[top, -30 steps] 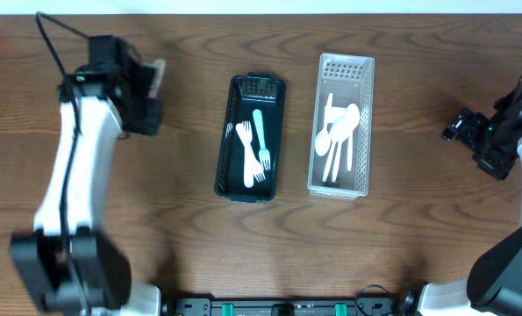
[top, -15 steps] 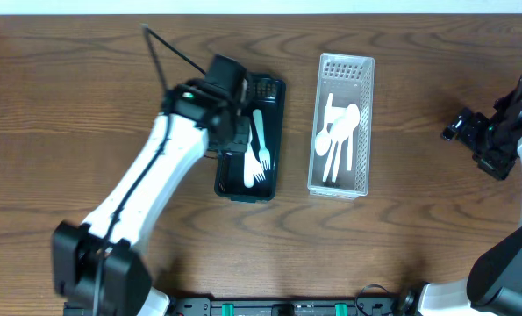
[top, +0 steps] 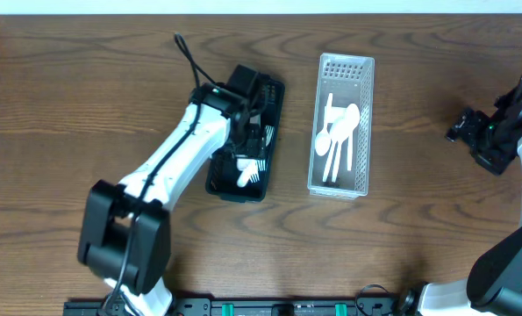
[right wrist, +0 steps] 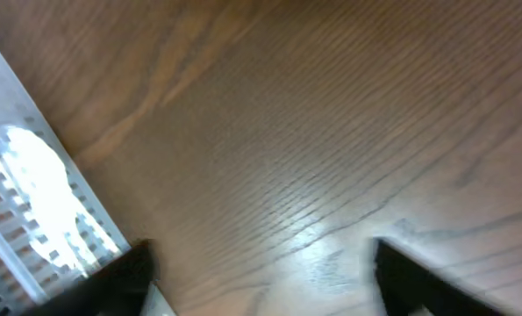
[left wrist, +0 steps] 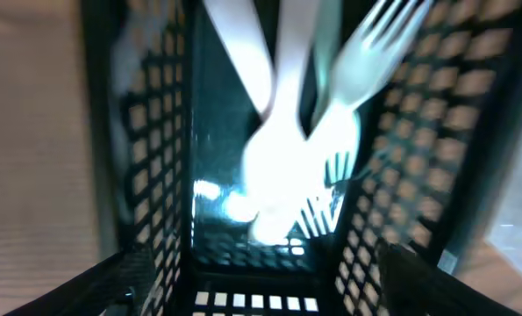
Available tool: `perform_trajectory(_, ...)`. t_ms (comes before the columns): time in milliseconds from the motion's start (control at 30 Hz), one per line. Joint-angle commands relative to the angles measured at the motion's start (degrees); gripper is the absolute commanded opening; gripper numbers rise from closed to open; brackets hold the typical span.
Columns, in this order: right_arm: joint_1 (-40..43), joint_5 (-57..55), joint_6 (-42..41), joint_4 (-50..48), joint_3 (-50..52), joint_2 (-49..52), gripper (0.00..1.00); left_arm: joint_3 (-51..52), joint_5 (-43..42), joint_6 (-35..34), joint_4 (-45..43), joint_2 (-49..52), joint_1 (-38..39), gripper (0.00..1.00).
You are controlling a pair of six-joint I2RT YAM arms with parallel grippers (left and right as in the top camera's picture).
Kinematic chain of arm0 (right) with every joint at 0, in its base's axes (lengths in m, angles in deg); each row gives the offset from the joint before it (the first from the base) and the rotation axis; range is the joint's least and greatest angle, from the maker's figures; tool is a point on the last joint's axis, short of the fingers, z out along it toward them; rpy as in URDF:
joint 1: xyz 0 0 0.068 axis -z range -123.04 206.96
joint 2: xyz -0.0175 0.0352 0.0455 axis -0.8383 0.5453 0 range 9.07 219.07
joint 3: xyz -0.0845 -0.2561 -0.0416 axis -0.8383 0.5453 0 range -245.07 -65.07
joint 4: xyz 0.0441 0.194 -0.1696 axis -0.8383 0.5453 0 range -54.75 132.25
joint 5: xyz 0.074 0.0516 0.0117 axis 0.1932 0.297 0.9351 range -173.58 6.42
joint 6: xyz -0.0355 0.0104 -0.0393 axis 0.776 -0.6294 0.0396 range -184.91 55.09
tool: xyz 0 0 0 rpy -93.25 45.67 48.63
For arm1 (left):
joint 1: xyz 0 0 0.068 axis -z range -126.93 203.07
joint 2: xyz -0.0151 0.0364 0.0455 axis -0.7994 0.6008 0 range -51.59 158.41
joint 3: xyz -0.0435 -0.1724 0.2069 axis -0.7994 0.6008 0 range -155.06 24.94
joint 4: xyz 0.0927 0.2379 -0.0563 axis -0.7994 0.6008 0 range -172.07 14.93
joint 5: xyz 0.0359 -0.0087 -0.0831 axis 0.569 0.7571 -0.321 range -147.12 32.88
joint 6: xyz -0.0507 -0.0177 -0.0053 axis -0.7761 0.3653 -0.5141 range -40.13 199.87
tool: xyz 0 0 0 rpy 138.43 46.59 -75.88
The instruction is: Pack container
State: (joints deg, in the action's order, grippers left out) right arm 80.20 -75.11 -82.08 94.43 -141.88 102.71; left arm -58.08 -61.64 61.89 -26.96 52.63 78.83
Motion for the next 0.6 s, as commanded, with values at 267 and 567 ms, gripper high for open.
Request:
perform_trajectory(267, -4.4, 8.2, -1.0, -10.3, 1.0, 3.3, 0.01, -3.5, 0.7, -0.1, 0.6, -14.8, -5.4, 0.85)
perform_trajectory(567, -14.3, 14.2, -1.5, -16.9, 1.0, 16.4, 0.01, -3.5, 9.2, 0.3, 9.9, -15.5, -14.4, 0.91)
